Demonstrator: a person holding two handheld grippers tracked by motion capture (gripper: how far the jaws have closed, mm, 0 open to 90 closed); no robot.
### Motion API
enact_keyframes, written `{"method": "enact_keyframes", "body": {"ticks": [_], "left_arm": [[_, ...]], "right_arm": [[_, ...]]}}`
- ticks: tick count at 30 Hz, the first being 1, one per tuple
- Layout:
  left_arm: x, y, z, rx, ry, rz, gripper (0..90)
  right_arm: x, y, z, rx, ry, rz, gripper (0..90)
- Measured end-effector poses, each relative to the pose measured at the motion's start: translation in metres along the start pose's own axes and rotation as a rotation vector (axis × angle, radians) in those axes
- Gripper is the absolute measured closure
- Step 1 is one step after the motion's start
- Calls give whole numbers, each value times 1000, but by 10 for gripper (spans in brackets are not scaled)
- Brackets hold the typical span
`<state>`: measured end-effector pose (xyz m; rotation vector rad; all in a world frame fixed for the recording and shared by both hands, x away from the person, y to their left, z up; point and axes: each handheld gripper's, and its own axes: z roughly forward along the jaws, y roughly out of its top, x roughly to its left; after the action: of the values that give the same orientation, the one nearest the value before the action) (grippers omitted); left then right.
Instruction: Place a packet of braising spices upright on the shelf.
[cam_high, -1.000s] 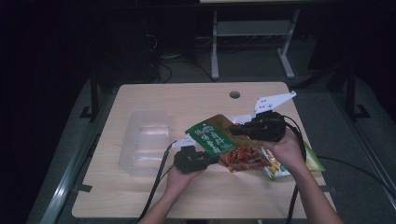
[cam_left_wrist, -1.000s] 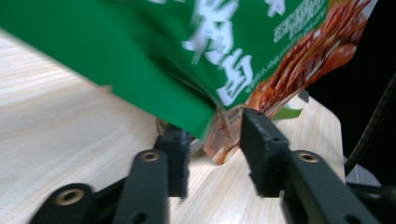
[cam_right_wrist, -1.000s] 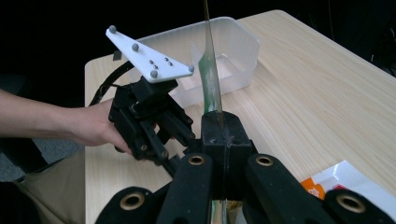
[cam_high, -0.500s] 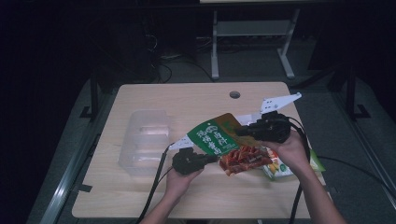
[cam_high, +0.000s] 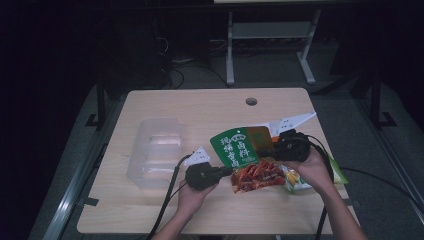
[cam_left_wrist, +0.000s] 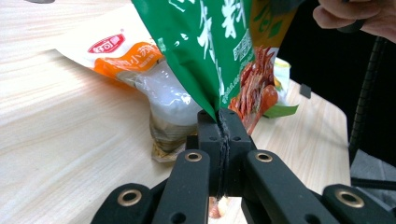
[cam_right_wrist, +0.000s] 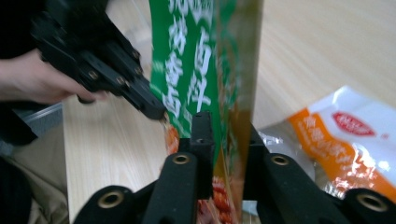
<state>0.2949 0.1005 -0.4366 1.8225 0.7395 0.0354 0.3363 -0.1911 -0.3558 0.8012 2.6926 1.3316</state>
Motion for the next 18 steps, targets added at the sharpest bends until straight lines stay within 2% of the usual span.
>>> {"method": "enact_keyframes", "body": {"ticks": [2,5,7,8,15,18], "left_arm": [[0,0,-2,3,6,8,894],[3,1,-5,11,24,23,894],[4,1,-7,18,30,21,894],[5,0,-7,16,30,20,895],[2,-2,-11,20,38,27,896],[-1,-2,-15,38,53,54,867]], "right_arm": [[-1,-3,4,4,10,7,785],[-2,-7,10,48,12,7,788],[-2,-11,14,75,18,9,843],[-2,-12,14,74,23,10,872],[-1,-17,14,67,50,23,888],[1,-19,11,48,68,32,890]]}}
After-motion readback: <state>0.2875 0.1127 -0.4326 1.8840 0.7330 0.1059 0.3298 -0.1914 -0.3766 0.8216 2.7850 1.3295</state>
